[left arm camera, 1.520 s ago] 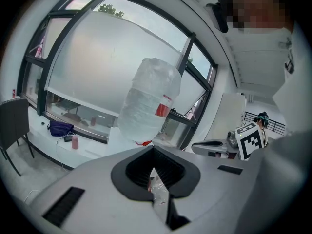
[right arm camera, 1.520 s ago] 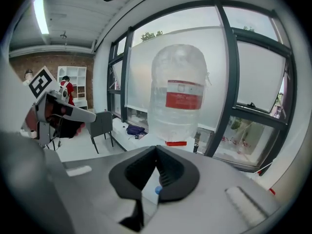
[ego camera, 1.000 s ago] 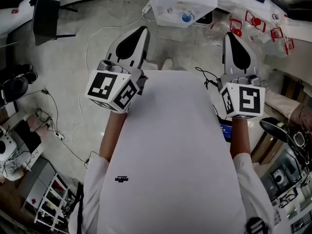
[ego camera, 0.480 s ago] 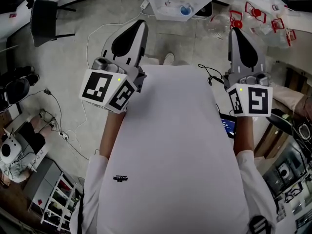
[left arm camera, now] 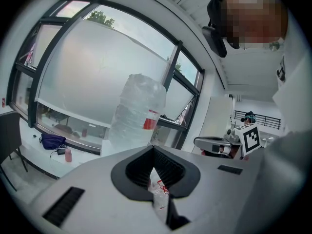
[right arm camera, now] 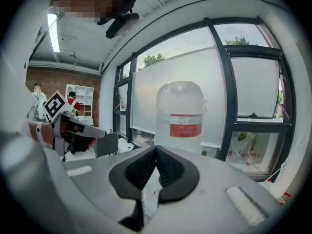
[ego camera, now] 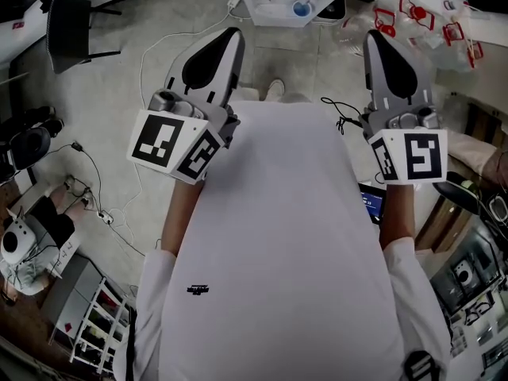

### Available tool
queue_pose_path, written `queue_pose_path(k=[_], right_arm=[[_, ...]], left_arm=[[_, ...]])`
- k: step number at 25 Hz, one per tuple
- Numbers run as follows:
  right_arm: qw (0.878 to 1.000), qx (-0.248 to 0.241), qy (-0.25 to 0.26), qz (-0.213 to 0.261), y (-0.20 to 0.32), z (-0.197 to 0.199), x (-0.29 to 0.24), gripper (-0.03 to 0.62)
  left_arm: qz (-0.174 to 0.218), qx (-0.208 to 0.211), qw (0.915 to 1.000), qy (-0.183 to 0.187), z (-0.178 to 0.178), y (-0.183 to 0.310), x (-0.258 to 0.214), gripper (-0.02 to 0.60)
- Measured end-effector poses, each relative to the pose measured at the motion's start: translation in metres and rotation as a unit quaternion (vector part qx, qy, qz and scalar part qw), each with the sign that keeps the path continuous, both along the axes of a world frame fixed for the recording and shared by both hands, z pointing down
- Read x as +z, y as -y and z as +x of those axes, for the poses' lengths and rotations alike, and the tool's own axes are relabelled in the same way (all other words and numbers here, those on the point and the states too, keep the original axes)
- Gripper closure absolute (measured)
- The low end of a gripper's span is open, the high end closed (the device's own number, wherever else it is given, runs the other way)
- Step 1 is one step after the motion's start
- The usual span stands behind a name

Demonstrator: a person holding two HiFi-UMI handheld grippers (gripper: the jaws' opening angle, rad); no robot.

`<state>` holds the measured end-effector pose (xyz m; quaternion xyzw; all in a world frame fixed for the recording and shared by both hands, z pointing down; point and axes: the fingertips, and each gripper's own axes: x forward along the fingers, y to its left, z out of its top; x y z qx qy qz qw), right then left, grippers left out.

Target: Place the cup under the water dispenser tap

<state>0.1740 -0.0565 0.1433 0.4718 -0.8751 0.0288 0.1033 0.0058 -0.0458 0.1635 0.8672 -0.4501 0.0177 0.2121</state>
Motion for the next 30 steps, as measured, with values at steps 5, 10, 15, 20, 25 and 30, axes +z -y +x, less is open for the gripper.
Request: queue_pose_path(k=[5,10,15,20,25,30], right_arm=[[1.000,-0.013,0.010,0.000,-0.005,-0.008,-0.005,0.583],[1.000,-0.019,0.009,-0.003,-0.014,-0.014,-0.001,0.583],[1.000,-0.015,-0.009,-0.015,-0.019,-0.019,0.009,0.583],[0.999,-0.015,-0.005,-0.031,-0.020,-0.021,0.014,0.583],[0.999,-0.022,-0.002,-0.028,-0.021,-0.025,0.011,0.583],[0.999,-0.026,-0.003,-0.023,-0.024,-0.026,0.008,0.583]], left_arm=[[0.003,0.002,1.0000,-0.003,0.001,-0.007,-0.003,0.575],[0.008,-0.001,1.0000,-0.006,0.000,-0.014,-0.004,0.575],[0.009,-0.004,0.9999,-0.006,-0.002,-0.021,-0.003,0.575],[0.009,-0.007,0.9999,-0.007,-0.002,-0.023,-0.002,0.575],[0.012,-0.009,0.9999,-0.006,-0.003,-0.026,-0.004,0.575],[0.013,-0.007,0.9999,-0.005,-0.004,-0.029,-0.006,0.575]])
